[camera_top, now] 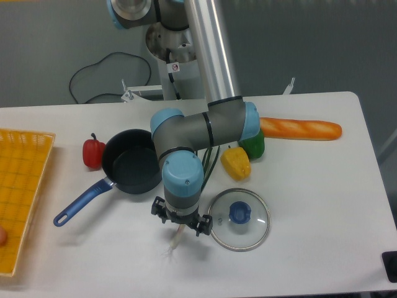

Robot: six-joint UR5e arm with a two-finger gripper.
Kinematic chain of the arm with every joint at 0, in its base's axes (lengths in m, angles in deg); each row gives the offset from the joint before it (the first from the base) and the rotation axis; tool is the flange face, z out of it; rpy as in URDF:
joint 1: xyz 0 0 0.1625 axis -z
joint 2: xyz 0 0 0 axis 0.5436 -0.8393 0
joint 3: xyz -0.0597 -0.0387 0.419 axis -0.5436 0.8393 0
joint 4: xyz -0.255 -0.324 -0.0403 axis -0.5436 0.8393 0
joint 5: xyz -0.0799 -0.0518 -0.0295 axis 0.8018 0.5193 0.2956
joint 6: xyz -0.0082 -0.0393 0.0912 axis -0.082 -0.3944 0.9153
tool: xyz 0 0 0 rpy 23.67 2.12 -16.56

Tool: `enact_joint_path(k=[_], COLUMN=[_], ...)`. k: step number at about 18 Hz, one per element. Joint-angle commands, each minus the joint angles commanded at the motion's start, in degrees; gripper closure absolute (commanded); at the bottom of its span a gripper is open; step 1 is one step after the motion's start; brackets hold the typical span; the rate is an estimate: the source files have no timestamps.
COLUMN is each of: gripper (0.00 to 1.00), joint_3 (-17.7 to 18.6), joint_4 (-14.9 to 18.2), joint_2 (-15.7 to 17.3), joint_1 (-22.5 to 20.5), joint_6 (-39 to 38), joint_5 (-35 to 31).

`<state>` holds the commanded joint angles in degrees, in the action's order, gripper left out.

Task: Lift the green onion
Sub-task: 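Lower the open gripper down around the green onion stalk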

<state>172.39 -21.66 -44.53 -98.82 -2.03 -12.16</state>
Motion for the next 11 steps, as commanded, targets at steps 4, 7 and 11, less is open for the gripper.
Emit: enact_joint_path(k=[4, 7, 11], gripper=[0.0, 0.0, 0.0], joint_3=[-0.2, -0.3, -0.2], joint_4=[-0.7, -1.2, -1.5], joint_2=[-0.6, -0.9, -1.0], joint_1=[0.3, 0.3, 0.3], joint_6=[0.0, 0.0, -0.3], joint_5=[0.0, 0.0, 0.0])
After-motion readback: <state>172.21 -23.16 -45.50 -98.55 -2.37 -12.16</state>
